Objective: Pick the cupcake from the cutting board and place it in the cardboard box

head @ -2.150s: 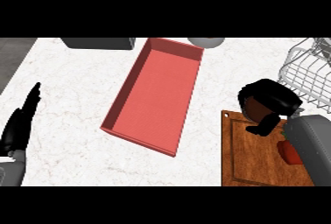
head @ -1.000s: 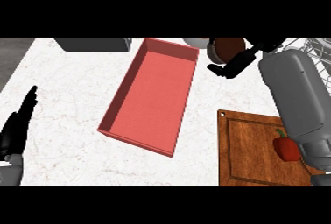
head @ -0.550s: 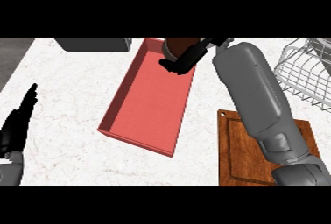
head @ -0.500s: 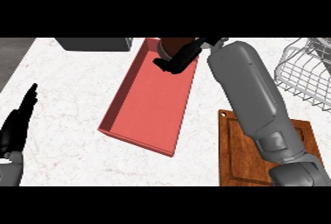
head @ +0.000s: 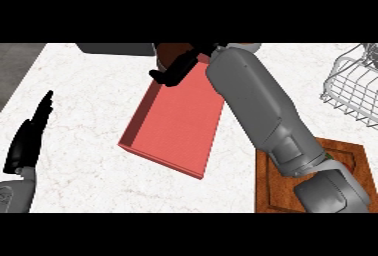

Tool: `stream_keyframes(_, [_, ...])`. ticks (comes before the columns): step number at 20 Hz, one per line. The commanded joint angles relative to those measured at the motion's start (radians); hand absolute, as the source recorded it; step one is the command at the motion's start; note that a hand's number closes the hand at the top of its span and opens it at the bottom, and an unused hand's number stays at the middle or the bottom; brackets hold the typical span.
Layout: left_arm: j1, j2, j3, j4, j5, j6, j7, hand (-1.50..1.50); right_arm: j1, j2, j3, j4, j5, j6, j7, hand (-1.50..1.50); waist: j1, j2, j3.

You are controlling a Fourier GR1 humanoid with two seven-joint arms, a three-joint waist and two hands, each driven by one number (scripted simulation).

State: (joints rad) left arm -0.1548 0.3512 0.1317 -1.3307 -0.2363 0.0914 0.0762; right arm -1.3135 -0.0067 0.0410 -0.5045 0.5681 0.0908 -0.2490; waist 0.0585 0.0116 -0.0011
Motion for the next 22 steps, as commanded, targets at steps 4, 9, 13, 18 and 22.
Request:
stream_keyframes(4, [-0.033,-0.004,-0.016,0.012,-0.010,-0.016,-0.007,0.00,-0.012,0.007,0.116,0.174,-0.058,-0.195,0.021,1.50,0.042,0.014,-0.001])
stream_keyframes(9, [-0.049,-0.021,-0.023,0.046,-0.008,-0.018,-0.054,0.00,-0.034,0.007,0.115,0.246,-0.171,-0.100,0.094,-1.50,0.066,0.020,-0.002])
stream_keyframes(13, [-0.065,-0.032,-0.045,0.016,-0.035,-0.001,-0.013,0.00,-0.043,0.007,0.133,0.252,-0.220,-0.117,0.048,-1.50,0.075,0.021,0.000])
stream_keyframes(18, [-0.074,-0.027,-0.028,0.059,-0.023,-0.012,-0.041,0.00,-0.048,0.007,0.114,0.203,-0.324,-0.173,-0.019,-1.50,0.078,0.021,-0.001])
stream_keyframes(22, [-0.076,-0.015,-0.010,0.070,-0.033,0.004,-0.022,0.00,-0.047,0.007,0.060,0.184,-0.415,-0.215,-0.077,-1.50,0.045,0.014,0.000])
